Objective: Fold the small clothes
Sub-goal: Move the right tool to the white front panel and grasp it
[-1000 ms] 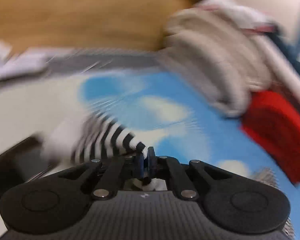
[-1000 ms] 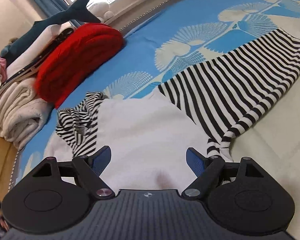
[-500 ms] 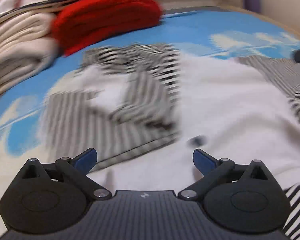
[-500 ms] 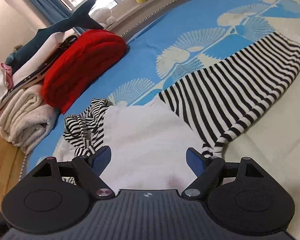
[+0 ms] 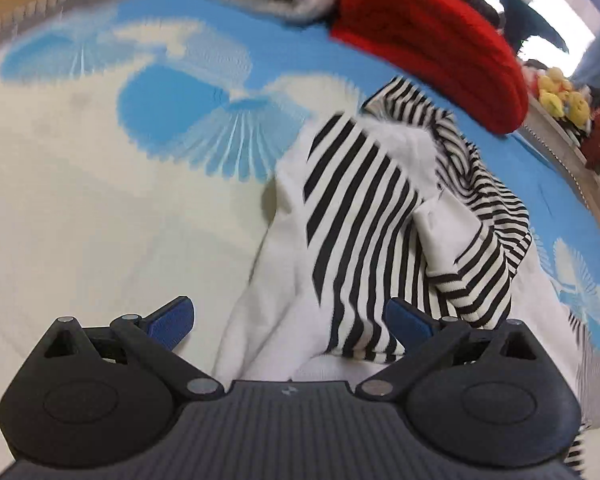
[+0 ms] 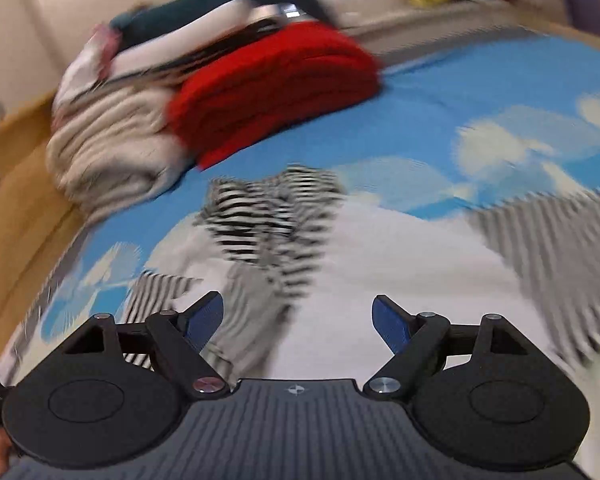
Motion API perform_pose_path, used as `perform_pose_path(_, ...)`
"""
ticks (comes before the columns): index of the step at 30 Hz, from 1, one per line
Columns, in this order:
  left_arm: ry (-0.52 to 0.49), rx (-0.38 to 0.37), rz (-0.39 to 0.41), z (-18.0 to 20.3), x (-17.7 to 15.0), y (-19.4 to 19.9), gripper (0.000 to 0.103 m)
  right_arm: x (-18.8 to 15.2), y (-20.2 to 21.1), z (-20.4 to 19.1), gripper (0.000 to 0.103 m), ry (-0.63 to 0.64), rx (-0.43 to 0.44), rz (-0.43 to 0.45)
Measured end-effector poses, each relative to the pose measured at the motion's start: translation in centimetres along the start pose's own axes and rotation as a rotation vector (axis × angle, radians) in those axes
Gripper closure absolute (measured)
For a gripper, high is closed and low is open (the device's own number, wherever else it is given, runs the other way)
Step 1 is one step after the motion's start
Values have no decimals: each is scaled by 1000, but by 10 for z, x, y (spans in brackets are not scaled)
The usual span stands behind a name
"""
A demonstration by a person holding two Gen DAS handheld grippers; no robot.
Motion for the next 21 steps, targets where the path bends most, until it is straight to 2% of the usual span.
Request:
perform_pose_path(2, 7, 17, -58, -1, 0, -7, 1, 4, -43, -31, 21, 66, 35, -54)
perform_pose_path(5, 42, 133, -90, -14, -3, -14, 2, -4, -108, -70, 22, 149, 21, -139)
perform_pose_path(9, 114, 123, -96, -37, 1, -12, 2, -28, -179, -101, 24, 291, -101, -203)
perform_pose_path(11, 102, 128, -96, -41, 1, -11, 2, -35, -194, -104, 59, 354, -170, -192)
perform_pose_path(12, 97, 147, -94, -42, 0, -10, 2, -33, -194, -105, 77, 373, -168, -176)
perform_pose_path(13, 90, 163, -89, -41, 1, -10, 2, -25, -186, -103, 86, 342, -139, -153)
perform_pose_path(16, 94, 163, -90, -44, -1, -7, 2, 3, -134, -79, 88, 175, -62, -38)
perform_pose_path(18, 101, 165, -89, -45, 0, -9, 2, 14, -88, -42, 88, 69, -34, 51)
perform_pose_path(20, 101, 169, -88, -43, -1, -8, 2, 9, -54, 6, 88, -27, -63, 86)
perform_pose_path(21, 99, 172, -87, -42, -1, -8, 2, 0, -41, 36, 86, -66, -110, 73)
Point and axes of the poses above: each gripper's, at about its wrist camera, not at the fingertips, and y roughly against the way its jaws point, z to its right, x to its top, the point moved 2 cm from there along -y, roughly the way its jaws point, and after that the axes turned 4 degrees about x, right-handed, at the moved point
